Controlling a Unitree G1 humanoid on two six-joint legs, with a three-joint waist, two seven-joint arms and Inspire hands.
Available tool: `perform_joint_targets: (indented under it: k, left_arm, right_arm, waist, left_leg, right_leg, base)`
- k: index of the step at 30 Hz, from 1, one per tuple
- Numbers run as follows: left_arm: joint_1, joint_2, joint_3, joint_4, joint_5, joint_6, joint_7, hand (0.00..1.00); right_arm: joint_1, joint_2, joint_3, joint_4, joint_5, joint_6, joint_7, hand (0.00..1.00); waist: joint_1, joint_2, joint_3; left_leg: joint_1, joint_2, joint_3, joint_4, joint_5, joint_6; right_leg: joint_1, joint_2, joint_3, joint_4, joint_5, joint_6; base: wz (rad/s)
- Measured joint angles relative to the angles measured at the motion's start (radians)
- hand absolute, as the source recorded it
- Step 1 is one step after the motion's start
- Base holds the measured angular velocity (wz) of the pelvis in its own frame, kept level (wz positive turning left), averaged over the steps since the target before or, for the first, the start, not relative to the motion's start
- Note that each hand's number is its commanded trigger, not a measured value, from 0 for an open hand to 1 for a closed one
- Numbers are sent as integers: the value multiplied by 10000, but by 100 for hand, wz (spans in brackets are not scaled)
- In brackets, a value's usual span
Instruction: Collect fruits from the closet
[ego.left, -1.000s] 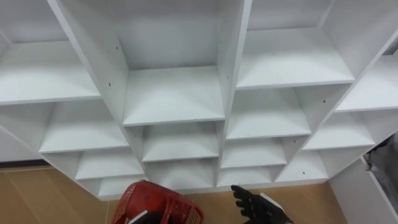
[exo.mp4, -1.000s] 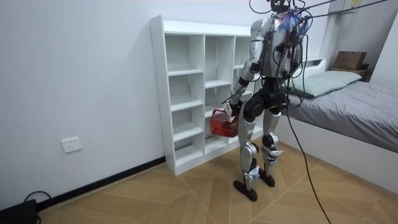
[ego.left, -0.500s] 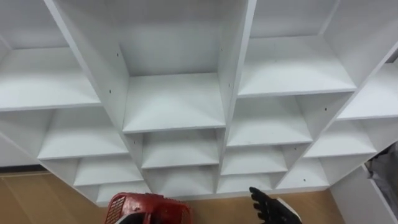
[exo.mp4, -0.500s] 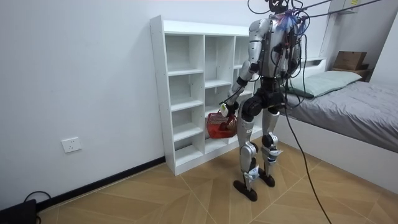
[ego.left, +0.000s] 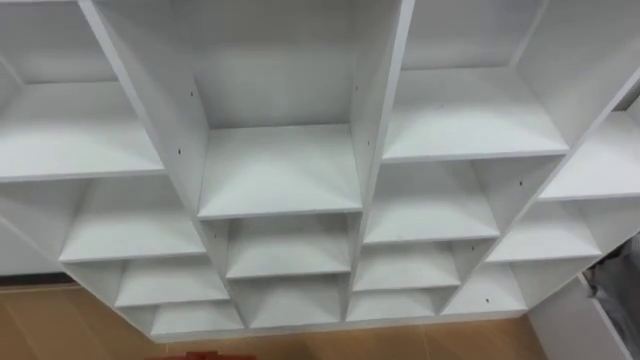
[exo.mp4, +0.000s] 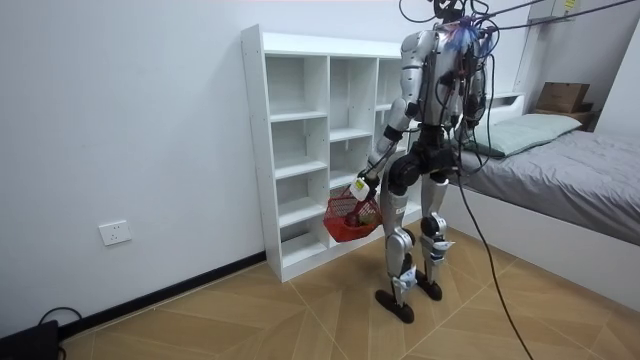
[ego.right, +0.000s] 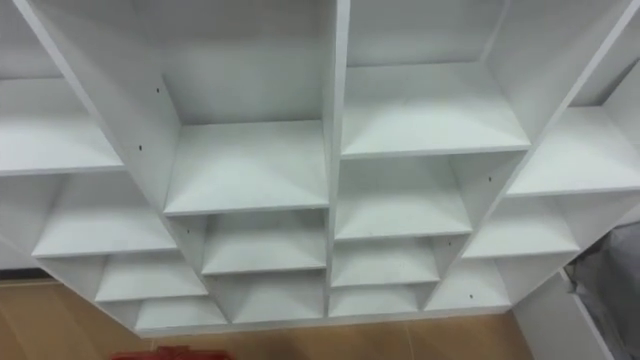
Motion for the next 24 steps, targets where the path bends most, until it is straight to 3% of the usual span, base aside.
perform_joint_targets:
  k: [6,10,24]
  left_arm:
    - [49,-153,505,264,19,251,10,100]
    - [112,-151,732,259,7,554,98,100]
    - [193,-281,898,256,215,641,407,100]
  right_arm:
    - [-195,89,-414,955,763,93,92,0]
    - [-230,154,-826,1159,1021,435,175,0]
    - [-431,180,-1113,1547,1238,688,80,0]
  waist:
    - [-29,15,-6]
    - [-44,40,-14]
    - [-233,62,-10]
  left_leg:
    - [178,-12,-39,23,-96,26]
    - [171,-16,-43,17,-101,30]
    - [307,-23,-20,-46,-177,30]
  right_leg:
    - [255,10,-34,-21,-34,44]
    - [252,5,-60,-41,-37,49]
    - [401,30,16,-177,-79,79]
  base:
    - [1]
    - [0]
    - [-1]
